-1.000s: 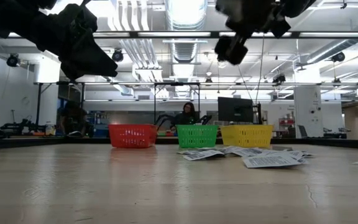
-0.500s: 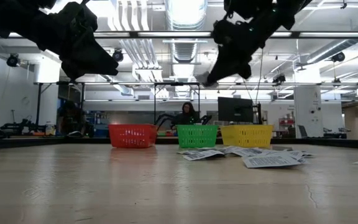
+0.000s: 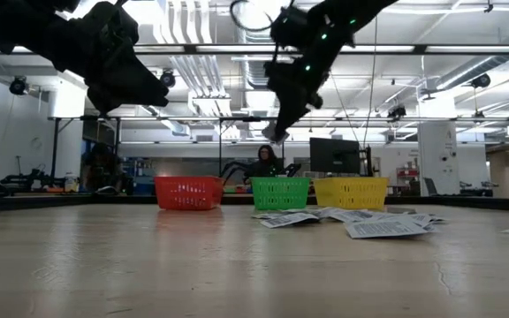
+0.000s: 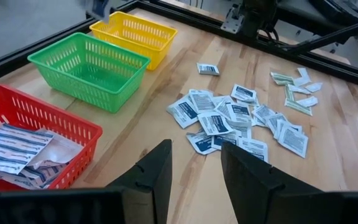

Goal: Pick & Place First Aid Supplies
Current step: Put the alcohol pad into the green basket

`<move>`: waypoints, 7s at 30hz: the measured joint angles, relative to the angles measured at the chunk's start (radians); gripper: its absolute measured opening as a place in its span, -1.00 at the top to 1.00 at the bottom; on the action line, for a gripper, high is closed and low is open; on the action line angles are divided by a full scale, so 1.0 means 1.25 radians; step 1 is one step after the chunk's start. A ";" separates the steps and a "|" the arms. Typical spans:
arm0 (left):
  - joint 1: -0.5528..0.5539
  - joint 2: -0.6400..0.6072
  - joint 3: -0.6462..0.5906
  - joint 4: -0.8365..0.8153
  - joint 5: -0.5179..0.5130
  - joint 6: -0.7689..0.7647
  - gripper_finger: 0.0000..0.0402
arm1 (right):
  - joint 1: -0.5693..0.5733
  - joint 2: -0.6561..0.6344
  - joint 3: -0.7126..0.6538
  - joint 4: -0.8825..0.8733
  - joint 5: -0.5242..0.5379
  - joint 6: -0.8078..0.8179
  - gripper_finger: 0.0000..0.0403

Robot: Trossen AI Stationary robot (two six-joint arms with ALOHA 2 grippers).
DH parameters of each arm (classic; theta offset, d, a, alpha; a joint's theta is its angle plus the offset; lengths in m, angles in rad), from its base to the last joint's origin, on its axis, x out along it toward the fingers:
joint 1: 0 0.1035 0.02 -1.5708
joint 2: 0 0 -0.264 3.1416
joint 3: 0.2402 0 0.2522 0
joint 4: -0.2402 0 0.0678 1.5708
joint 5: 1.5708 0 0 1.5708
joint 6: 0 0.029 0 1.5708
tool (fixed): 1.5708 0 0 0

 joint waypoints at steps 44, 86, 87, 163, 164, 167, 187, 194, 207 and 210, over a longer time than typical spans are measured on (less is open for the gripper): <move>-0.001 0.000 0.000 -0.003 0.001 -0.011 0.34 | -0.041 0.261 0.259 -0.305 -0.090 -0.061 0.39; 0.000 0.000 0.000 -0.002 0.003 -0.037 0.34 | 0.089 -0.369 -0.456 -0.207 -0.375 0.440 0.18; 0.000 0.000 0.000 -0.002 0.003 -0.037 0.34 | 0.095 -0.360 -0.457 -0.207 -0.376 0.439 0.19; 0.000 0.000 0.000 0.003 0.003 -0.043 0.34 | 0.111 -0.598 -0.400 0.285 -0.848 0.199 0.96; 0.000 0.000 0.000 0.003 0.003 -0.043 0.34 | 0.111 -0.611 -0.400 0.313 -0.854 0.203 0.96; 0.000 0.000 0.000 0.003 0.003 -0.043 0.34 | 0.112 -0.637 -0.400 0.350 -0.858 0.227 0.96; 0.000 0.000 0.000 0.003 0.003 -0.043 0.34 | 0.074 -0.259 -0.203 -0.033 -0.143 0.121 0.96; 0.000 0.000 0.000 0.003 0.003 -0.046 0.34 | 0.029 -0.031 0.036 -0.155 -0.143 -0.021 0.96; 0.000 0.000 0.000 0.003 0.003 -0.047 0.34 | -0.012 0.266 0.328 -0.345 -0.217 -0.158 0.96; 0.000 0.000 0.000 0.002 0.005 -0.047 0.34 | -0.024 0.314 0.356 -0.381 -0.220 -0.176 0.96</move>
